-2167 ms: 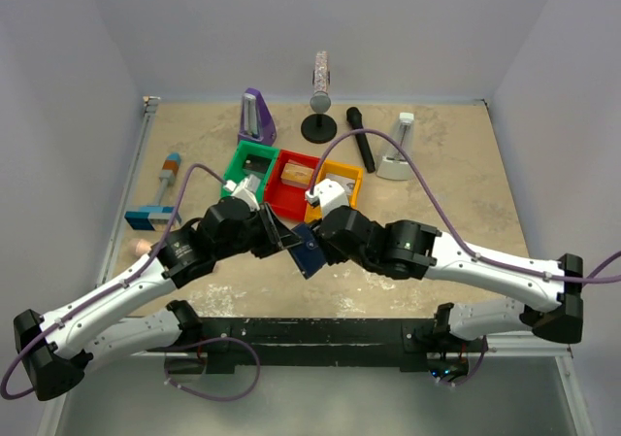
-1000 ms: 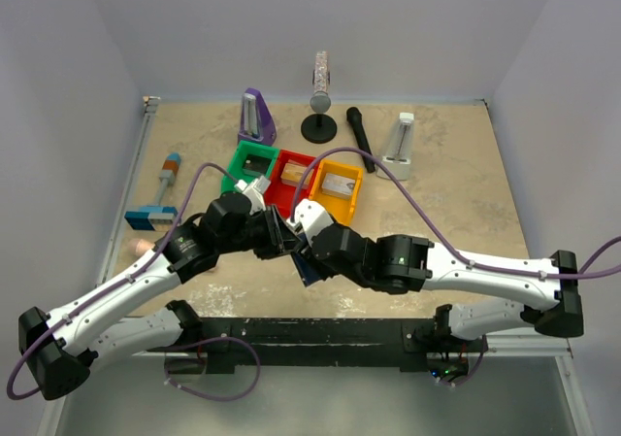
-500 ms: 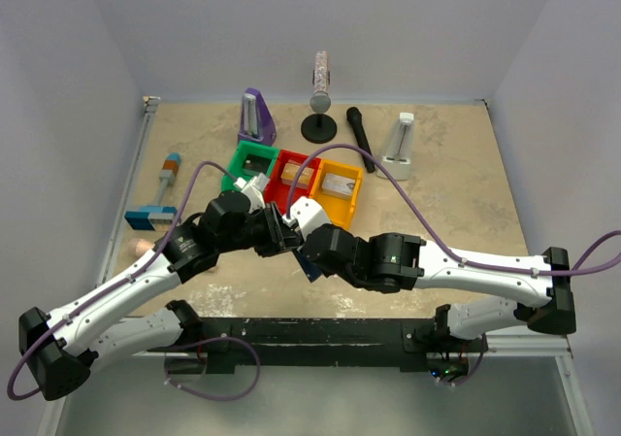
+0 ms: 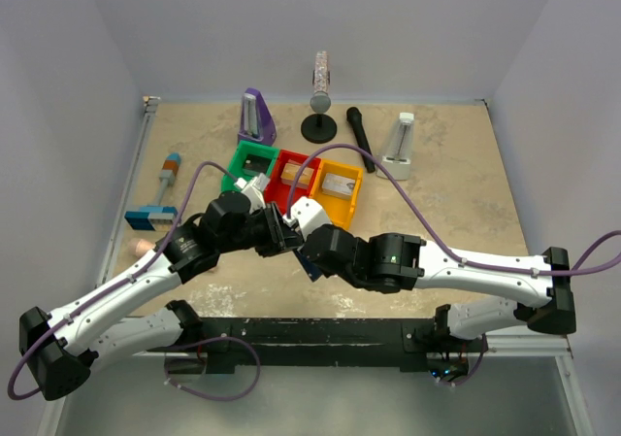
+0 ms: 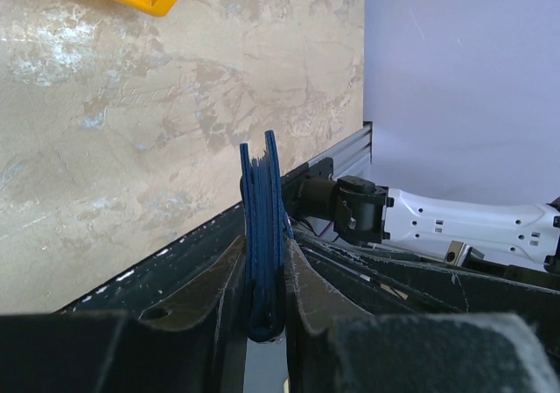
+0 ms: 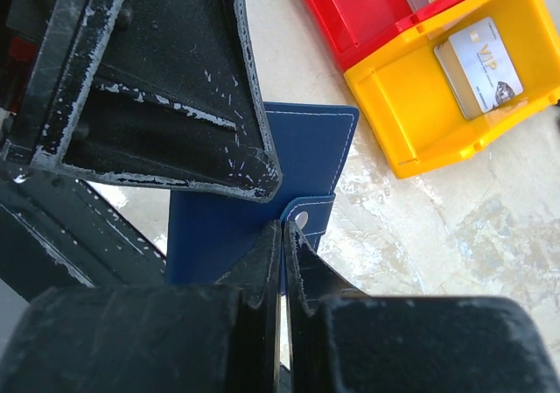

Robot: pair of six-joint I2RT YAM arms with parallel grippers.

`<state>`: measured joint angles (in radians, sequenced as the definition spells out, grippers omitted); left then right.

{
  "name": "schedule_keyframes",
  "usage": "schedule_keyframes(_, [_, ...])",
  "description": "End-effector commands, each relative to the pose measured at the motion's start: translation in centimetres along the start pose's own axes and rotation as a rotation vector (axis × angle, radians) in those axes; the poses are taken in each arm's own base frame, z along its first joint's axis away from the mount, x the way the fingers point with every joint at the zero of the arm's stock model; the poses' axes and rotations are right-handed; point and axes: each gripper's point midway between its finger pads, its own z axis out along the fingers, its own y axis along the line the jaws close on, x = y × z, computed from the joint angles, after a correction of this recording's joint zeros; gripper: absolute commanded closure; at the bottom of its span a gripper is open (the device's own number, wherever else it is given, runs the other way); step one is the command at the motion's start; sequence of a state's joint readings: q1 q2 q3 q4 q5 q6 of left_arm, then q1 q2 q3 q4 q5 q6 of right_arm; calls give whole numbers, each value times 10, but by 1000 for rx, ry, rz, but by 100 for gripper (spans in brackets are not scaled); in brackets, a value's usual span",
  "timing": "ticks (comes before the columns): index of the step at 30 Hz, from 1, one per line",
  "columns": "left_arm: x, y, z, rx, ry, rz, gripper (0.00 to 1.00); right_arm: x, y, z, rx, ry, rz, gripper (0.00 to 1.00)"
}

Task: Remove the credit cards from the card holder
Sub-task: Open the card holder.

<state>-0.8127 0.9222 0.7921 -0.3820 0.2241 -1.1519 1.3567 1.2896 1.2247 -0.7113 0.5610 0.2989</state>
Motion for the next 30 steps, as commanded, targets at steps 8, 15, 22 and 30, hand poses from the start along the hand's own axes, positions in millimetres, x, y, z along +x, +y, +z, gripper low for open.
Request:
schedule_keyframes(8, [6,-32,-12,134,41,11,100,7,-29,-1,150,42,-24,100])
schedule_keyframes(15, [6,-30,-12,128,38,13,100,5,-34,-3,170,32,-14,100])
schedule_keyframes(22, [6,-27,-11,119,37,11,100,7,-40,-4,194,37,7,100])
schedule_keyframes(30, [7,-24,-10,115,37,10,100,7,-45,-6,212,36,23,100])
